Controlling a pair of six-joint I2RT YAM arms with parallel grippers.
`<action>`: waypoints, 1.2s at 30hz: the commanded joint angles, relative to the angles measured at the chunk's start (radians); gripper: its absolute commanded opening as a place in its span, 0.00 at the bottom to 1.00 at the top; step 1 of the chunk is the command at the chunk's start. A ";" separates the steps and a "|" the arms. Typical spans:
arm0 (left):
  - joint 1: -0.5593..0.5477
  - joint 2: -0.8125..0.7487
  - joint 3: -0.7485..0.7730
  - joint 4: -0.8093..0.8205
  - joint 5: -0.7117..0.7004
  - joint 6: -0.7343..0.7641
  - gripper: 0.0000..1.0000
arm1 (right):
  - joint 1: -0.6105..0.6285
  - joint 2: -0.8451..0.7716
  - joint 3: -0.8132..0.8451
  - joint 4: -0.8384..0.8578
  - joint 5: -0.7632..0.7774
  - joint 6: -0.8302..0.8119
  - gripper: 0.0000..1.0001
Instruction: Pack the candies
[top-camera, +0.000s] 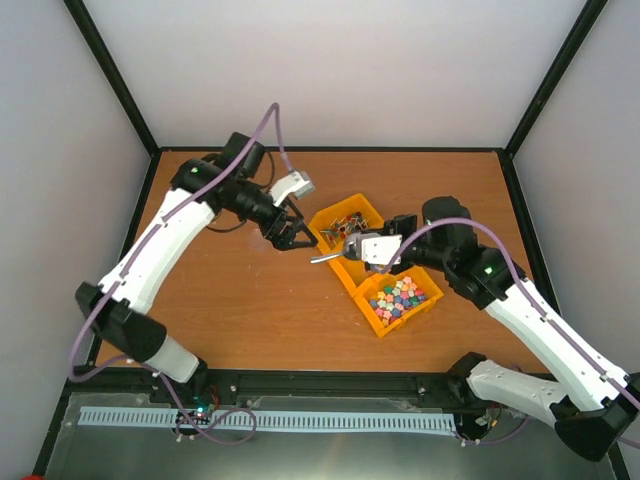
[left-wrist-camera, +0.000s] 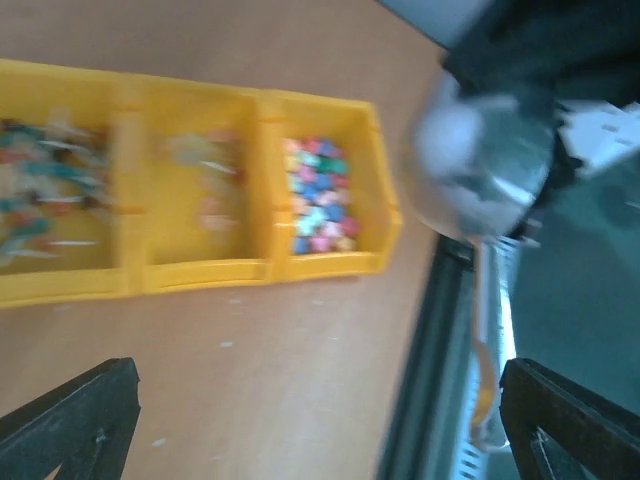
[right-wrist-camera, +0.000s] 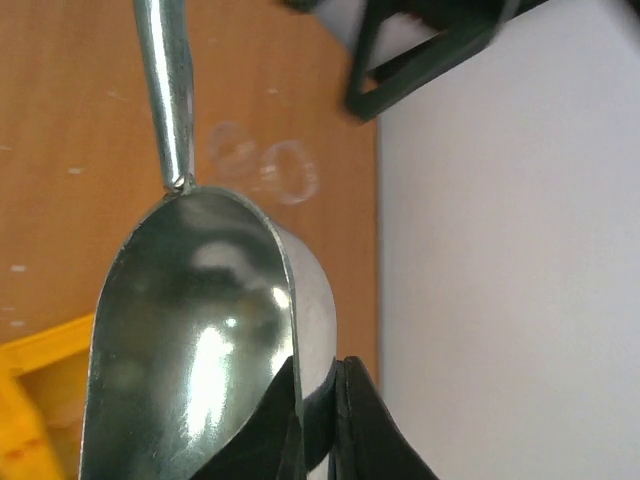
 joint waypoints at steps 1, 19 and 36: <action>0.034 -0.120 -0.082 0.272 -0.304 -0.191 1.00 | -0.019 0.048 0.052 -0.181 -0.062 0.219 0.03; -0.143 -0.374 -0.428 0.384 -0.383 0.211 1.00 | -0.182 0.373 0.180 -0.427 -0.522 0.471 0.03; -0.327 -0.194 -0.338 0.358 -0.389 0.433 0.50 | -0.188 0.462 0.124 -0.324 -0.629 0.493 0.03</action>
